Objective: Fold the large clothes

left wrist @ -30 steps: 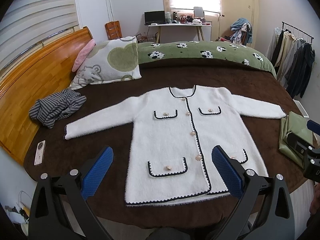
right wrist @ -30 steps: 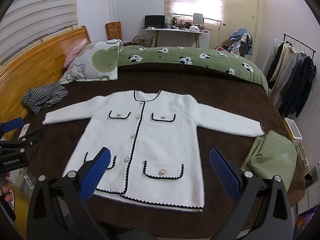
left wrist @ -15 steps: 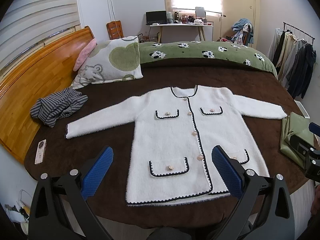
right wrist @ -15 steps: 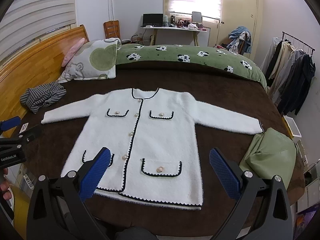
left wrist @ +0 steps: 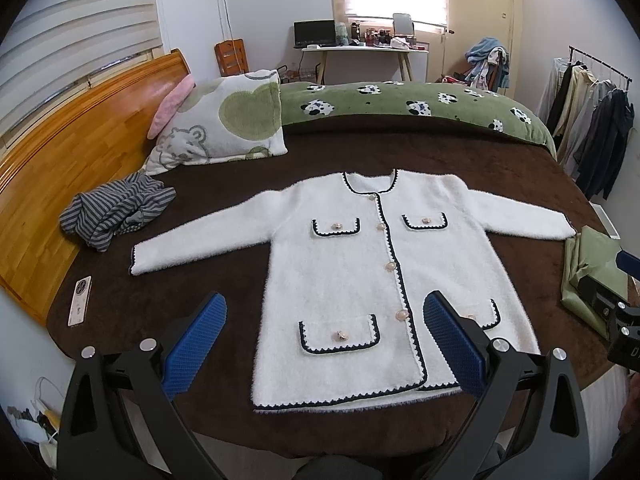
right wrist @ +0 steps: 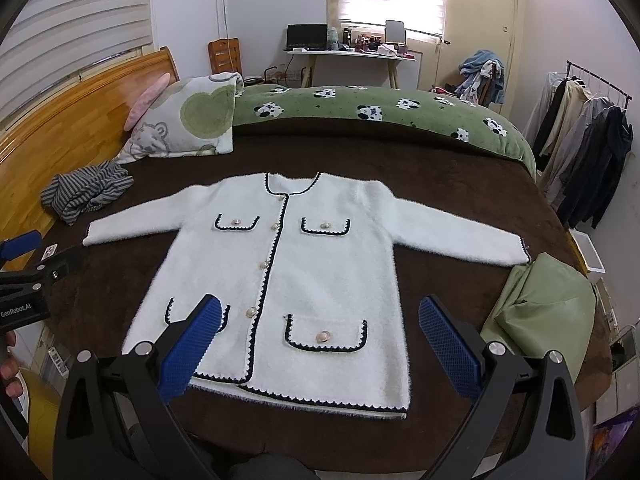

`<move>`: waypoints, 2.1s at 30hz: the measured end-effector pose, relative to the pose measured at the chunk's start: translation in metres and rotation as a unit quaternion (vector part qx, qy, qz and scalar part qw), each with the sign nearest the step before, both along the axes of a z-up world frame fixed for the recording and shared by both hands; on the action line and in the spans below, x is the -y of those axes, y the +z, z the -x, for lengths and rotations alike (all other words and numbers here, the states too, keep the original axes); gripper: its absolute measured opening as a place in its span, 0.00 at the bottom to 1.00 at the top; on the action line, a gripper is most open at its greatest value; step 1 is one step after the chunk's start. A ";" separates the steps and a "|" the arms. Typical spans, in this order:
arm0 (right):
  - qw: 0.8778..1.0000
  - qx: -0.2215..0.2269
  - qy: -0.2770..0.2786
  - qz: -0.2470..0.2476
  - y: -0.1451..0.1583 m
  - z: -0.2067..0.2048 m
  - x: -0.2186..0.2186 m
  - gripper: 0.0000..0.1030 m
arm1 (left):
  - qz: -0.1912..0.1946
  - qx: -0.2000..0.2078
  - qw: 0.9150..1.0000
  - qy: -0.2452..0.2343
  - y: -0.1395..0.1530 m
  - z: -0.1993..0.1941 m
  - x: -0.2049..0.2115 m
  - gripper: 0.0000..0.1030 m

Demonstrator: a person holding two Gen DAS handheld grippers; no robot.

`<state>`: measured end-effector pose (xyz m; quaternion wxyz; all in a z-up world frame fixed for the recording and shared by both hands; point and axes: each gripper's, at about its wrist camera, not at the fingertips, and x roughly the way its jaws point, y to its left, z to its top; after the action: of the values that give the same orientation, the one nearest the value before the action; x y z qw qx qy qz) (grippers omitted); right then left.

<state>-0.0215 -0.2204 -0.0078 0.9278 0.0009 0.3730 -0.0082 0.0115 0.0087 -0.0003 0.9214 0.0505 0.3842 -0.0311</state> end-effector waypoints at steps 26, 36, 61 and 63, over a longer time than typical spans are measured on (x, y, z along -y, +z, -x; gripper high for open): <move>0.994 -0.015 0.110 0.003 -0.058 -0.126 -0.099 0.95 | 0.043 -0.058 0.990 0.123 -0.102 -0.086 -0.136 0.94; 0.984 -0.022 0.157 0.086 -0.125 -0.215 -0.189 0.95 | 0.065 -0.024 0.982 0.174 -0.176 -0.142 -0.234 0.94; 0.977 -0.064 0.176 0.105 -0.219 -0.322 -0.239 0.95 | 0.294 -0.024 0.908 0.296 -0.277 -0.282 -0.420 0.94; 0.972 -0.073 0.186 0.121 -0.225 -0.329 -0.246 0.95 | 0.256 -0.035 0.923 0.285 -0.275 -0.294 -0.416 0.92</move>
<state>0.3071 0.0260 -0.2330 0.8766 -0.1810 0.4296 0.1194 0.3051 0.4242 -0.2752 0.8586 -0.3002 0.3935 0.1340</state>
